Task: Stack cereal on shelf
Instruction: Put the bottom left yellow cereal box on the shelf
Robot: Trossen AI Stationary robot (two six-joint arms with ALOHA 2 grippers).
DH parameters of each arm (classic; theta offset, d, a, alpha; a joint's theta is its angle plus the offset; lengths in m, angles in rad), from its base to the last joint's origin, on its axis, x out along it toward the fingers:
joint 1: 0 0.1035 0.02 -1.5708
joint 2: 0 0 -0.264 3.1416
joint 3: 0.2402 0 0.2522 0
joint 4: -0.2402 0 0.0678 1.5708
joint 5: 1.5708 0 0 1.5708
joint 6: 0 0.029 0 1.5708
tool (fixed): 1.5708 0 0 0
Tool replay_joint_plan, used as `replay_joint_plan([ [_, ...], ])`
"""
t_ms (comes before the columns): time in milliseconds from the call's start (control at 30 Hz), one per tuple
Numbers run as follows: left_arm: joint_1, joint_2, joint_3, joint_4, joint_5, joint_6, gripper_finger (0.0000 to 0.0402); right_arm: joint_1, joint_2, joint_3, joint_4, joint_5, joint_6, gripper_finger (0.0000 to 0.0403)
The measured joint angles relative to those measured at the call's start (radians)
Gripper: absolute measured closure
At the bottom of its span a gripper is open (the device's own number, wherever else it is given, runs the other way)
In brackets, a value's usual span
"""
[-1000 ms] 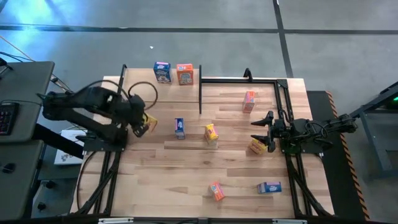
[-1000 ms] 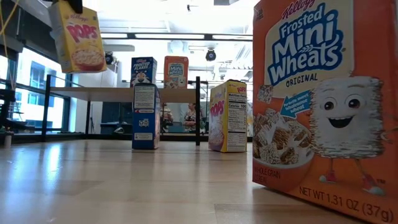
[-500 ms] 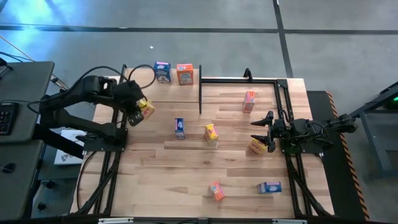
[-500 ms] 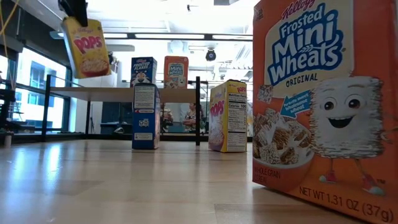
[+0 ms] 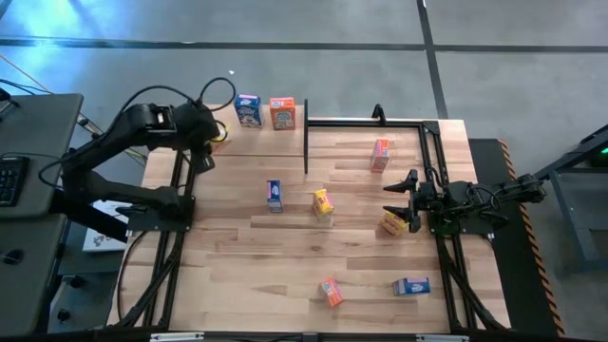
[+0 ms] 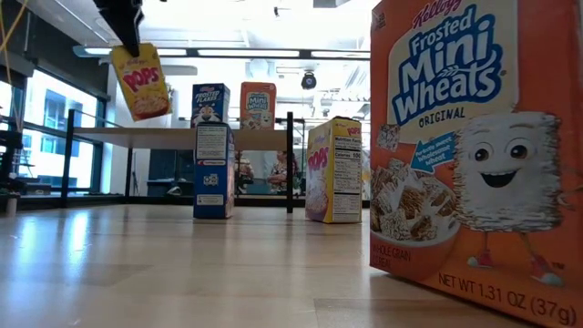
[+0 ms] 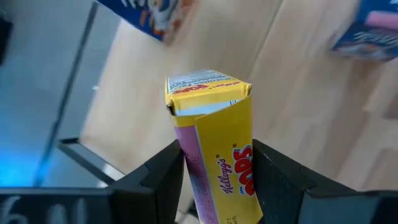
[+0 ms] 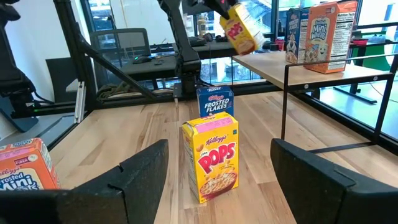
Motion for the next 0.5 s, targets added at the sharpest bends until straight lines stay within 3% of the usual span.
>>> replay_joint_plan([
  [333, 0.070, 0.053, 0.000, 0.068, -0.151, 0.325, 0.0239, 0.000, 0.000, 0.000, 0.000, 0.000, 0.000, 0.0129],
  [500, 0.100, 0.106, 0.000, 0.091, -0.167, 0.449, 0.0239, 0.000, 0.000, 0.000, 0.000, 0.000, 0.000, 0.0129],
])
